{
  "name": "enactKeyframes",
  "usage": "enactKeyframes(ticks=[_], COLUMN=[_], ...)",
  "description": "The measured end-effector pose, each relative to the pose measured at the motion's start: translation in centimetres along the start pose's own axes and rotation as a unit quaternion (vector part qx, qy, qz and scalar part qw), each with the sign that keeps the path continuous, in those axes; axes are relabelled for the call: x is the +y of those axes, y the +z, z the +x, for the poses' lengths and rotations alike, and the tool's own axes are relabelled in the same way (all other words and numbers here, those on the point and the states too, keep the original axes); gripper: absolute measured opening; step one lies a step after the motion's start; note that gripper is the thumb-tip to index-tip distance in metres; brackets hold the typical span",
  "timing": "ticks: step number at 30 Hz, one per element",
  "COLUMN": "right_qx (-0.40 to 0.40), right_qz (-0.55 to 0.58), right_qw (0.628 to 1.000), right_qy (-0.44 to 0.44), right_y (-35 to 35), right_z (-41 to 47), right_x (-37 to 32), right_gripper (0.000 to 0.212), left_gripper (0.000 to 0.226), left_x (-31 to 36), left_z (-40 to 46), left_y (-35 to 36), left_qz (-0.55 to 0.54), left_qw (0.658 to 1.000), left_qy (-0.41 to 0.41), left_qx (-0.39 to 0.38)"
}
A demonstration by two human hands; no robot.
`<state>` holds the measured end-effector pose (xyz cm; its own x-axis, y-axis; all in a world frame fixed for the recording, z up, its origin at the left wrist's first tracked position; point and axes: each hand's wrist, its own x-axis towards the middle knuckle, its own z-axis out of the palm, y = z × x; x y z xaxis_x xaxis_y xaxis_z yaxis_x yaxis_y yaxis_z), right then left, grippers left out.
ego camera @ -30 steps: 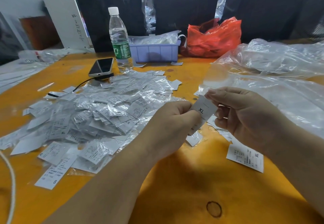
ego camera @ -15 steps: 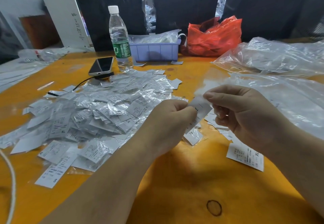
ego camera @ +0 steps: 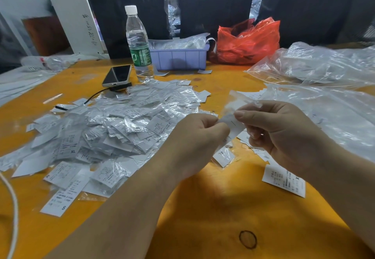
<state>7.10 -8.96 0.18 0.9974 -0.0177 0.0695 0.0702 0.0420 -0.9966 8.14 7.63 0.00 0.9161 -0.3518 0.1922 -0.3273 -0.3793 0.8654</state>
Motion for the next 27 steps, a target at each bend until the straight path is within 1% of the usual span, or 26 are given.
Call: enactKeyframes(ticks=[3, 5, 7, 13, 15, 20, 27], right_qx=[-0.004, -0.016, -0.024, -0.035, -0.034, -0.017, -0.060], right_qz=[-0.002, -0.007, -0.014, -0.020, -0.013, 0.021, -0.008], right_qw=[1.000, 1.000, 1.000, 0.999, 0.999, 0.999, 0.998], right_qy=[0.002, 0.003, 0.005, 0.011, 0.013, 0.020, 0.027], right_y=[0.01, 0.02, -0.07, -0.03, 0.10, 0.05, 0.19], right_z=[-0.03, -0.03, -0.05, -0.20, -0.18, 0.02, -0.12], right_x=[-0.07, -0.09, -0.03, -0.07, -0.11, -0.20, -0.12], right_gripper=[0.002, 0.004, 0.010, 0.005, 0.003, 0.005, 0.007], left_gripper=[0.038, 0.037, 0.038, 0.039, 0.039, 0.036, 0.038], left_x=[0.03, -0.01, -0.06, -0.28, -0.32, -0.10, -0.29], left_z=[-0.04, 0.01, 0.08, 0.25, 0.21, -0.01, 0.09], left_y=[-0.09, -0.17, -0.20, -0.18, -0.25, -0.01, -0.35], left_qz=[-0.004, -0.008, -0.016, -0.027, -0.033, -0.032, -0.039], left_qw=[1.000, 1.000, 1.000, 0.999, 0.999, 0.999, 0.999], left_qy=[0.002, -0.001, -0.006, -0.014, -0.018, -0.013, -0.011], left_qx=[0.012, 0.017, 0.020, 0.023, 0.017, -0.013, 0.009])
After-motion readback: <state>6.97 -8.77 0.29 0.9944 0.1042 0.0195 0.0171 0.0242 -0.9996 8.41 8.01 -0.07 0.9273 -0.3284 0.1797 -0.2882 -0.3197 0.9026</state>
